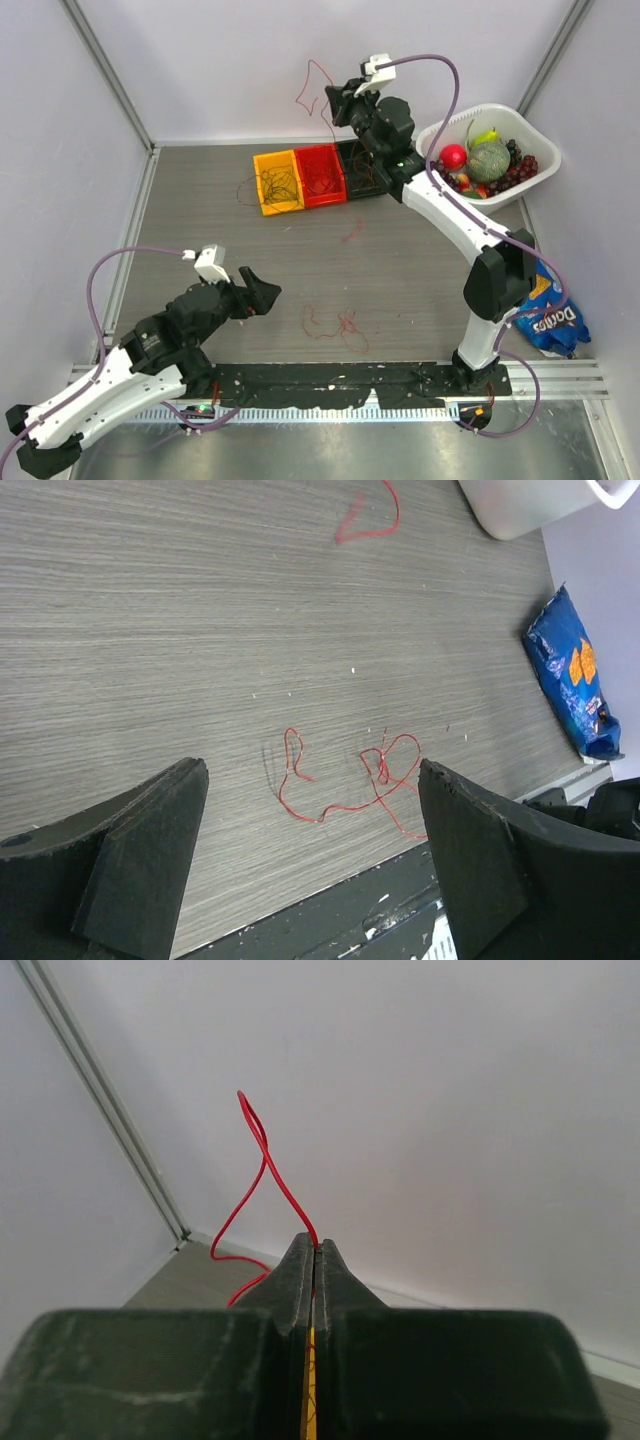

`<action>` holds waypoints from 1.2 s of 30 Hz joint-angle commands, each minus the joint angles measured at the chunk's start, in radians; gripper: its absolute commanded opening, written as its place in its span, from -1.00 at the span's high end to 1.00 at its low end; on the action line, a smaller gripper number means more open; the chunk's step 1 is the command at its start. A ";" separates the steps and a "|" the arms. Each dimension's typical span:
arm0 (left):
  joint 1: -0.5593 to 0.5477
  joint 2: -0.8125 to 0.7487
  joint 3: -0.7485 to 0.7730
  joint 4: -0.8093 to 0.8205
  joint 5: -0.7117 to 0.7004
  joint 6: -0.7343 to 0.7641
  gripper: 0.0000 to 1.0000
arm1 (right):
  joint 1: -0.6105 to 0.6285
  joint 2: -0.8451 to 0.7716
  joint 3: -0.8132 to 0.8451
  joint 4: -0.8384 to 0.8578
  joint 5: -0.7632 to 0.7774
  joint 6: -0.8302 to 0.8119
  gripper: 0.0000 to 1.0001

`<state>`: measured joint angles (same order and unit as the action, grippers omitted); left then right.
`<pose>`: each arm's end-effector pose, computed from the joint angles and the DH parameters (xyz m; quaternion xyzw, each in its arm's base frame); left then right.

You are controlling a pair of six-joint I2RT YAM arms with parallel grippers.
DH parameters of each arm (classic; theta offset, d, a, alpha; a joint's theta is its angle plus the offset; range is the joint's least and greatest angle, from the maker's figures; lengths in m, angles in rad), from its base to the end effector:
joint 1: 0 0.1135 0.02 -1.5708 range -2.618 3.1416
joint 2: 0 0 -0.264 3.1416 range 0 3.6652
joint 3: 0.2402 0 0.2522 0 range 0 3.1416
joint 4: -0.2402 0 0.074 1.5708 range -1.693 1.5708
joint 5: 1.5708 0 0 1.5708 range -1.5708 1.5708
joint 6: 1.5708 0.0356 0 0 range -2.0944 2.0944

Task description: Untangle the cables

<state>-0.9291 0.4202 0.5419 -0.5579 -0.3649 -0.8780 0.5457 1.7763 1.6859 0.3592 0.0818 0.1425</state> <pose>0.0772 -0.0822 0.2652 -0.0763 0.8316 -0.3204 0.4472 0.3680 0.2201 0.4387 -0.0894 0.5997 0.2448 0.7566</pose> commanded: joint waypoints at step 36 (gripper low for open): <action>-0.001 0.023 0.122 -0.066 -0.063 0.099 -0.88 | -0.036 0.279 0.396 0.061 -0.105 -0.107 0.99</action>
<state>-0.9291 0.4328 0.6250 -0.6270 -0.4015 -0.8028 0.5137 2.0884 2.1201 0.3573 -0.0055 0.0494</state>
